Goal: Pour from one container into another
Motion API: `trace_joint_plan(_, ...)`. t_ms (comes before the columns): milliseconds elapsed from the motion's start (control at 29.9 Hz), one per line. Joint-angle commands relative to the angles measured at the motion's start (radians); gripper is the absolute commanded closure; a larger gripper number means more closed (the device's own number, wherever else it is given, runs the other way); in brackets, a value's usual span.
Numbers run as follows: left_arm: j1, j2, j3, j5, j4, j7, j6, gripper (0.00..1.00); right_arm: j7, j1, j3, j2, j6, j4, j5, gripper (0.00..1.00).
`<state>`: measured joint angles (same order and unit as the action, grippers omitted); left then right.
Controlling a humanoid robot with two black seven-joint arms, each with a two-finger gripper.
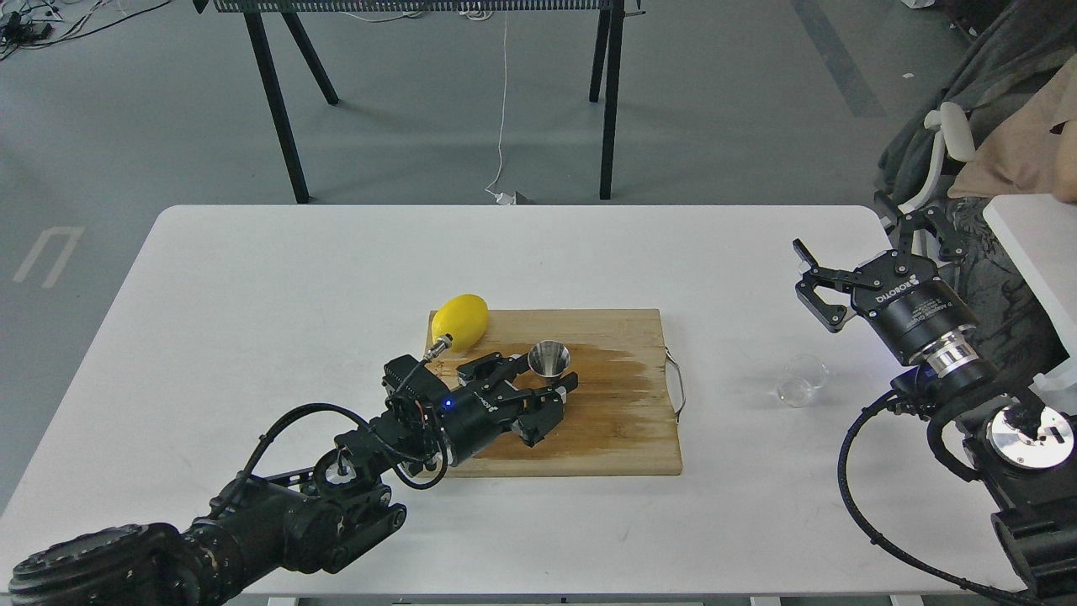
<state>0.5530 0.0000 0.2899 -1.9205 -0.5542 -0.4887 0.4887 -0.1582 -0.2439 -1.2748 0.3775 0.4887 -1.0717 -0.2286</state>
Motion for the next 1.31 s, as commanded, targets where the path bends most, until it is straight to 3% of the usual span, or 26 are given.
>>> trace_joint_plan(0,-0.01,0.0,0.0,0.0,-0.001,0.0,0.0,0.2,0.0,0.0,0.0,0.0,0.0,-0.001,0.0,0.01)
trace_joint_plan(468,-0.039,0.0,0.005,0.003,-0.016,0.0,0.0,0.02,0.0,0.001,0.002,-0.002,0.0,-0.001,0.0,0.01)
trace_joint_plan(1037,-0.059,0.044,0.012,0.006,-0.016,0.0,0.0,0.01,0.0,0.008,0.002,-0.002,0.0,-0.002,0.0,0.01)
trace_joint_plan(1272,-0.077,0.093,0.015,0.008,-0.075,0.0,0.0,0.01,0.0,0.005,0.002,-0.002,0.0,-0.001,0.0,0.01)
